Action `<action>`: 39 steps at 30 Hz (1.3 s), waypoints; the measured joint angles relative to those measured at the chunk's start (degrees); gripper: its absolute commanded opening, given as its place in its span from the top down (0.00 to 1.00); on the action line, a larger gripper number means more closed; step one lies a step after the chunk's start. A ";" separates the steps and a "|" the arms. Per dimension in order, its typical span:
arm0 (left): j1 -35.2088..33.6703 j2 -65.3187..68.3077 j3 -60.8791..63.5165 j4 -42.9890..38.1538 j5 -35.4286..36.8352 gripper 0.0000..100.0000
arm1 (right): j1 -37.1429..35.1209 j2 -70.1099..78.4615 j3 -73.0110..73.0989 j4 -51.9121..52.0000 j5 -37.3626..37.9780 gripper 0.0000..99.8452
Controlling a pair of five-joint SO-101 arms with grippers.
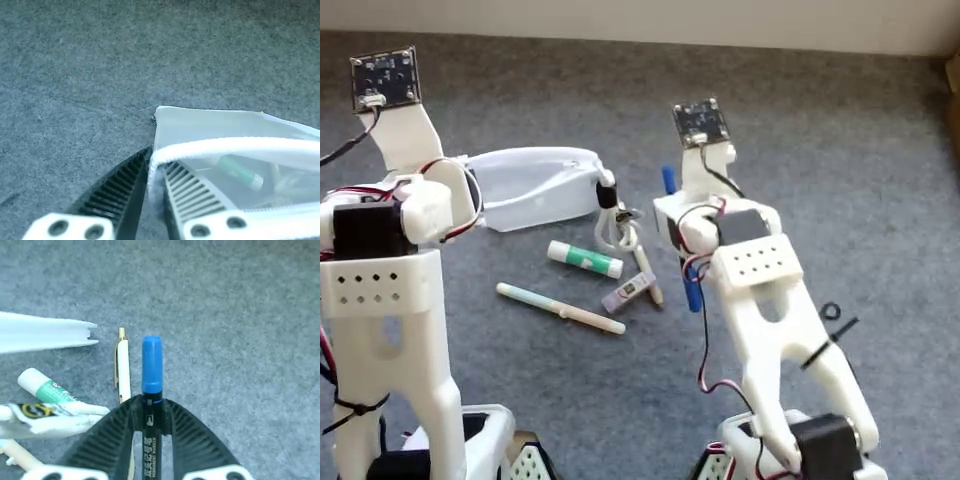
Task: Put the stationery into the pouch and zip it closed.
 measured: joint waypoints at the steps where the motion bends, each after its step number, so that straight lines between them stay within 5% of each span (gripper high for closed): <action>1: 0.09 0.00 0.35 -0.09 0.00 0.99 | -0.09 -1.41 1.14 0.00 0.00 0.99; 20: -0.09 0.00 0.79 -0.26 0.00 0.99 | -2.29 -17.58 2.90 0.00 0.00 0.99; 39: -0.18 0.00 0.97 -0.35 0.00 0.99 | -17.23 -30.59 2.90 -6.86 0.00 0.99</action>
